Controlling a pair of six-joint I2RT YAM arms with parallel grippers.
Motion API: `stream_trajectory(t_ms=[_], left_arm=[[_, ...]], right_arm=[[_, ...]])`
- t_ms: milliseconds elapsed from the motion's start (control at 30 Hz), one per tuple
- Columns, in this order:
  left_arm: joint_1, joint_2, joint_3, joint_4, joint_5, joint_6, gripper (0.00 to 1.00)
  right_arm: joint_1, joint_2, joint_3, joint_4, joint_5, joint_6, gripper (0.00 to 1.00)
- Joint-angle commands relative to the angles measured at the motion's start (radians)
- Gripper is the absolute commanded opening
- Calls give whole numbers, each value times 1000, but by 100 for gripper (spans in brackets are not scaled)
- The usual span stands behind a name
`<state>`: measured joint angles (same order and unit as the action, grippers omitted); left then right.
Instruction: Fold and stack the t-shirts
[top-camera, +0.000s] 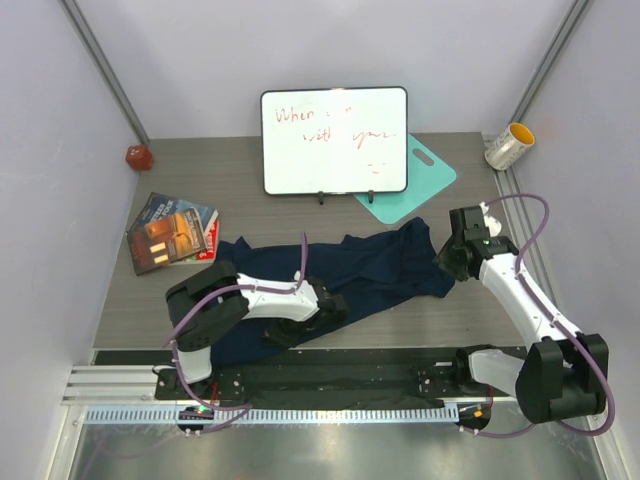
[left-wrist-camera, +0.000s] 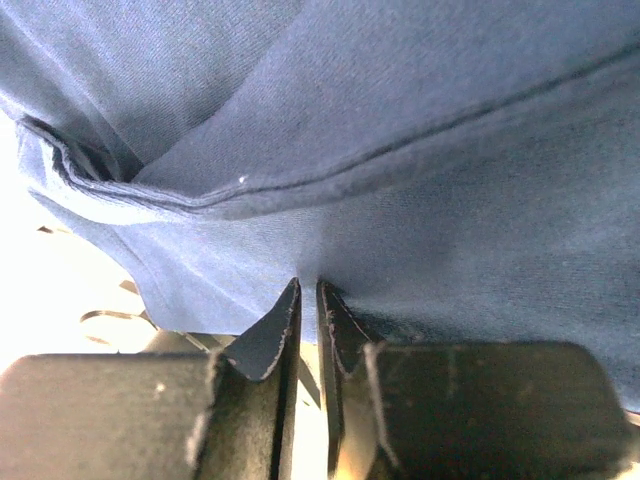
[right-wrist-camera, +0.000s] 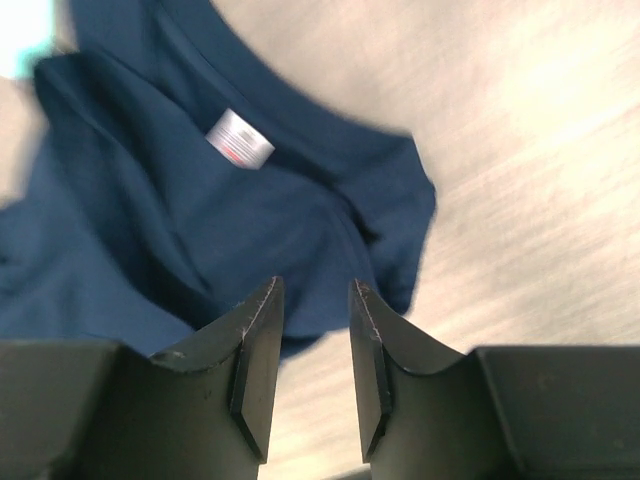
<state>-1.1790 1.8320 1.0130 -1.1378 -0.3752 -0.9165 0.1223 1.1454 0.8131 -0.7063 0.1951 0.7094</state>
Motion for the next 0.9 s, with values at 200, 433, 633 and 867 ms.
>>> stream_trajectory(t_ms=[200, 433, 633, 867], left_arm=[[4, 1, 32, 125, 39, -88, 15], [12, -10, 32, 112, 27, -91, 15], [13, -11, 30, 108, 25, -90, 15], [15, -2, 35, 112, 27, -85, 15]], right_arm=[[-1, 34, -68, -55, -40, -21, 41], [-1, 85, -78, -30, -14, -37, 44], [-1, 138, -104, 14, -57, -31, 45], [-1, 122, -101, 47, -86, -41, 1]])
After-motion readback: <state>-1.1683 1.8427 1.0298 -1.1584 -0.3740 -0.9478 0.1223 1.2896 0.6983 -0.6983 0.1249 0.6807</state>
